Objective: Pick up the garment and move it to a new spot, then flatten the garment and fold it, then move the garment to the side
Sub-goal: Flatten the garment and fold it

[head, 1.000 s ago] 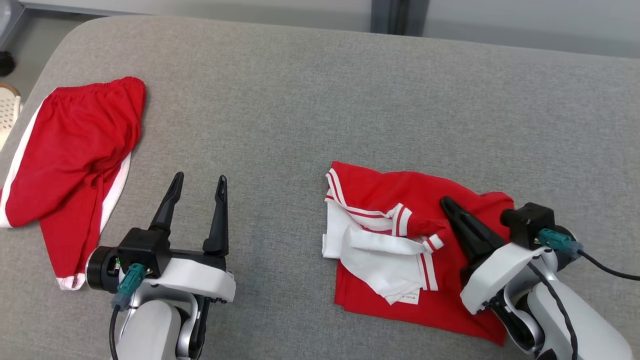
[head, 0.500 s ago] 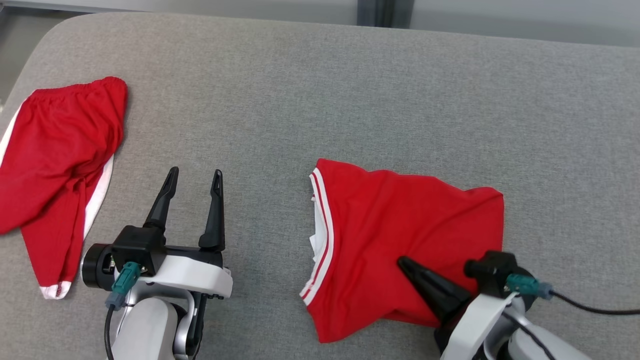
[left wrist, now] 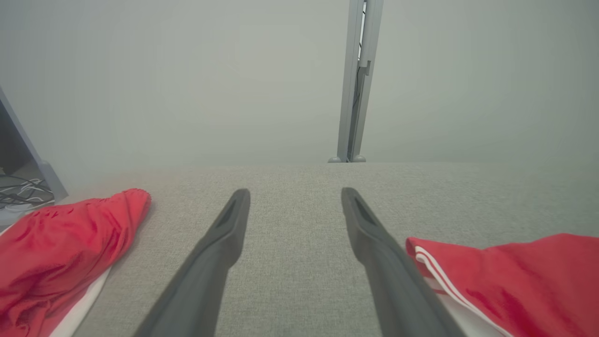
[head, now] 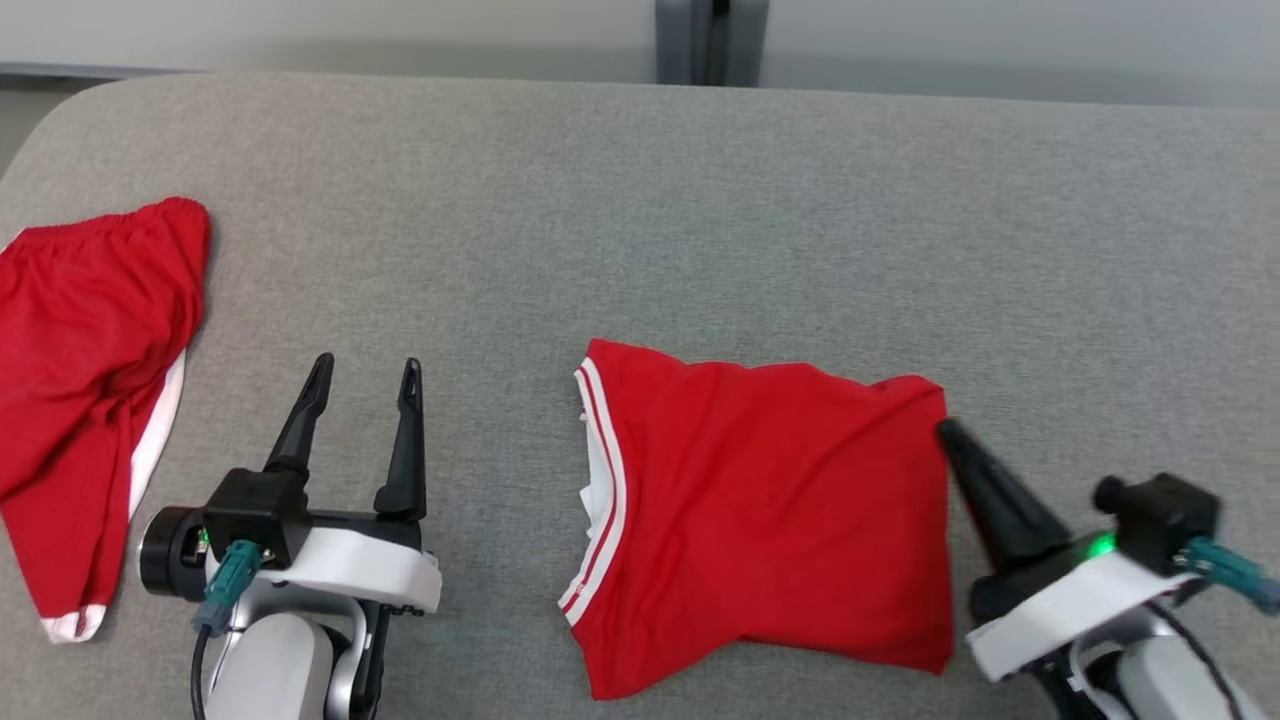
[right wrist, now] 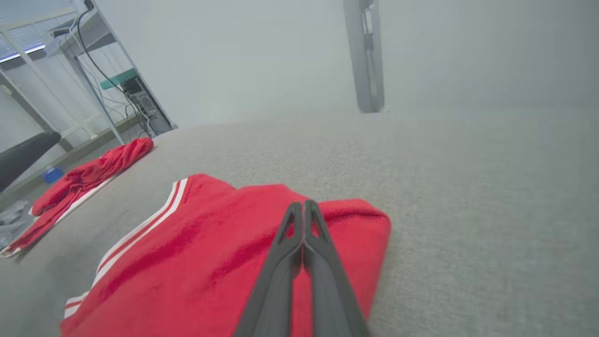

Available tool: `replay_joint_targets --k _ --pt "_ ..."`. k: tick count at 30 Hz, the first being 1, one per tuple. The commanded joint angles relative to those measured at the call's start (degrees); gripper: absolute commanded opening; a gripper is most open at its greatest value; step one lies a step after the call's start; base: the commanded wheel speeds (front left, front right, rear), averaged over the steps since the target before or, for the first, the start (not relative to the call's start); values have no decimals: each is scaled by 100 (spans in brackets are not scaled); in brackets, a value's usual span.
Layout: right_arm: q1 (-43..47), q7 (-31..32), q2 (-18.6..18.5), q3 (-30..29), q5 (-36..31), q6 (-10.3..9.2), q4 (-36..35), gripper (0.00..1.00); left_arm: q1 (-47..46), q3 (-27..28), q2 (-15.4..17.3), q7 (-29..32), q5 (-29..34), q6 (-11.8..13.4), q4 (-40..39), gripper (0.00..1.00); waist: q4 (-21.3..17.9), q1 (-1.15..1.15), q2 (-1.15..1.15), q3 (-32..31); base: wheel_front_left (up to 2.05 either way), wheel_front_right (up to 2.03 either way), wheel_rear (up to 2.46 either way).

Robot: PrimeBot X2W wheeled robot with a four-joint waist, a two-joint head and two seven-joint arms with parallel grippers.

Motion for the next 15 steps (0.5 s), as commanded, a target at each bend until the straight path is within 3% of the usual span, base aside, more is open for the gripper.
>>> replay_joint_targets --k 1,10,11,12,13,15 --pt "86 -17 38 -128 -101 1 -79 0 28 18 21 -25 38 15 -8 100 -82 0 0 -77 0 0 0" --pt "544 263 518 -1808 -1072 1 -877 0 147 8 149 9 60 61 -90 100 -354 0 0 -346 0 0 0" --pt "596 297 537 -1957 -1252 1 -936 19 153 2 159 21 61 67 -103 100 -369 0 0 -375 0 0 0" --pt "635 321 601 -2062 -1307 1 -1009 48 167 -6 161 31 61 80 -122 100 -380 0 0 -399 0 0 0" --pt "687 369 640 -2174 -1431 1 -1046 100 191 -9 164 47 61 89 -142 100 -391 0 0 -420 0 0 0" --pt "813 444 747 -2360 -1572 1 -1135 100 272 -28 188 58 82 94 -165 100 -410 0 0 -476 0 0 0"
